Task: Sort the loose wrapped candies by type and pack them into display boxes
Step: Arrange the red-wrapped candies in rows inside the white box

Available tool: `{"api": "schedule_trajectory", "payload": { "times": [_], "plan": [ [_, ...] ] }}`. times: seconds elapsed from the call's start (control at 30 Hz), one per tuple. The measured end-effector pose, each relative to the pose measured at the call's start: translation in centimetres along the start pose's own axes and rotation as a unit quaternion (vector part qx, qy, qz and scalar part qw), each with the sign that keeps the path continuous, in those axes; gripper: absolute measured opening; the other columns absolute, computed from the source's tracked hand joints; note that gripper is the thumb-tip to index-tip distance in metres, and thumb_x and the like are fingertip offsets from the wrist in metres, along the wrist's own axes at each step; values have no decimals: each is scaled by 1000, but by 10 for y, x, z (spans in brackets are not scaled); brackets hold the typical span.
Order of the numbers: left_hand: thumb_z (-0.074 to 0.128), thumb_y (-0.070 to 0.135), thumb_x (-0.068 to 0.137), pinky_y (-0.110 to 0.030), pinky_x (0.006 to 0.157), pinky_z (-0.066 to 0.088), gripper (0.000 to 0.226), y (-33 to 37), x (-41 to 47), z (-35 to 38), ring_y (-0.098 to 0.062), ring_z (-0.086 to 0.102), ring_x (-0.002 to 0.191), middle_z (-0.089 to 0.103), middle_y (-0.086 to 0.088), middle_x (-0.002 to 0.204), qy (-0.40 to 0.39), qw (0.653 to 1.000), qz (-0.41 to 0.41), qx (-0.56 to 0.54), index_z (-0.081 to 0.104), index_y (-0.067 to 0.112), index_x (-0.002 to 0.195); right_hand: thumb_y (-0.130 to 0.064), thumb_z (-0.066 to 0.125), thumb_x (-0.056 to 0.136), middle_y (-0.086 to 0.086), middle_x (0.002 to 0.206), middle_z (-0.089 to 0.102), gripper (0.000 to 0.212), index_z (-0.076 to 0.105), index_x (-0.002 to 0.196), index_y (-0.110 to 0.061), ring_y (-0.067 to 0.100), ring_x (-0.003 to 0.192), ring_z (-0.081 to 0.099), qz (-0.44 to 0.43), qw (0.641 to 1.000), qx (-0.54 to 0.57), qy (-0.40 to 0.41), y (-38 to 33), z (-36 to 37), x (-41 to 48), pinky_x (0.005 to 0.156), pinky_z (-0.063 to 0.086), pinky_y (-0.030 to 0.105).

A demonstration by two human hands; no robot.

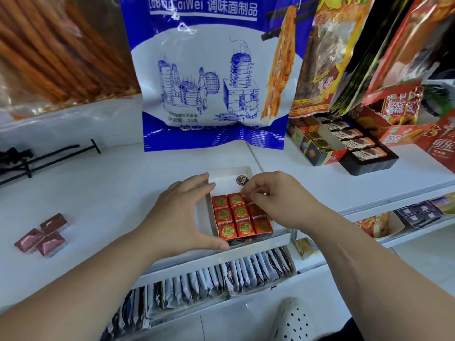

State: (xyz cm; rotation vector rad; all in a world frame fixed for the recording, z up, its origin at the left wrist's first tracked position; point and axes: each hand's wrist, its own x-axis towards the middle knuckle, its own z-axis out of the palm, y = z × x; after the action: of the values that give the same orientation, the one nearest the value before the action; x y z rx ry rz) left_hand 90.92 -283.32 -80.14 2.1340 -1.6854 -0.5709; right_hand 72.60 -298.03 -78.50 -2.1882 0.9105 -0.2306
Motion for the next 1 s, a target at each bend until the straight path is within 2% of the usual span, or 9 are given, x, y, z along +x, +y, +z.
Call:
{"api": "schedule_trajectory", "payload": {
  "times": [0.13,0.23,0.3,0.43,0.53,0.67,0.8,0.9,1.0],
  "plan": [
    [57,95,38,-32,118,21,127,-3,-6,-5,-3,18,142,19,23,156,41,999,13,1,29,41,149,-20,58,93,-13,102,72,19,73,102,-27,6,90,63,-22,991,-59,116,-6,9,4,76,50,21],
    [50,94,50,-33,113,28,109,-8,-18,-14,-10,31,135,35,14,148,81,997,11,11,40,38,143,-22,59,92,-13,95,69,15,71,101,-26,2,75,59,-63,982,-79,162,-21,18,5,70,47,19],
    [47,83,63,-35,108,36,89,-20,-29,-22,-14,42,125,48,8,137,117,993,0,28,54,31,135,-22,62,90,-12,93,68,15,71,101,-25,1,70,54,-102,977,-95,162,-34,28,3,70,46,21],
    [50,60,73,-36,100,42,62,-59,-56,-44,-22,50,115,58,3,123,188,979,-74,24,65,25,121,-26,66,88,-14,91,66,11,72,97,-25,-2,64,51,-162,974,-95,130,-65,61,0,70,43,22],
    [59,30,85,-38,99,41,38,-91,-78,-65,-27,48,117,59,-1,125,211,966,-150,28,64,23,122,-29,66,89,-12,94,65,15,72,102,-25,-6,64,46,-189,973,-106,76,-86,90,-3,67,40,18],
    [56,6,86,-30,80,43,37,-126,-107,-90,-23,54,100,59,-2,120,229,946,-226,29,65,21,119,-28,65,90,-5,108,63,22,70,110,-23,-2,74,47,-211,971,-116,-12,-112,128,-3,75,44,23],
    [64,9,85,-33,86,50,36,-148,-127,-103,-23,58,101,57,-4,122,173,947,-270,10,63,23,118,-32,64,89,-3,116,59,35,65,124,-28,17,108,56,-218,965,-131,-68,-136,164,3,93,47,30],
    [78,24,78,-33,82,52,39,-156,-135,-105,-20,59,93,59,-2,108,158,950,-269,-20,58,24,111,-35,64,88,-4,117,57,43,59,130,-35,18,113,53,-224,966,-111,-70,-159,190,8,96,46,31],
    [78,28,75,-31,74,53,42,-158,-140,-105,-17,59,89,58,3,102,132,961,-244,-10,52,28,107,-36,65,83,-4,110,57,42,61,125,-36,21,108,53,-238,964,-107,-59,-178,212,13,92,49,36]
  ]
}}
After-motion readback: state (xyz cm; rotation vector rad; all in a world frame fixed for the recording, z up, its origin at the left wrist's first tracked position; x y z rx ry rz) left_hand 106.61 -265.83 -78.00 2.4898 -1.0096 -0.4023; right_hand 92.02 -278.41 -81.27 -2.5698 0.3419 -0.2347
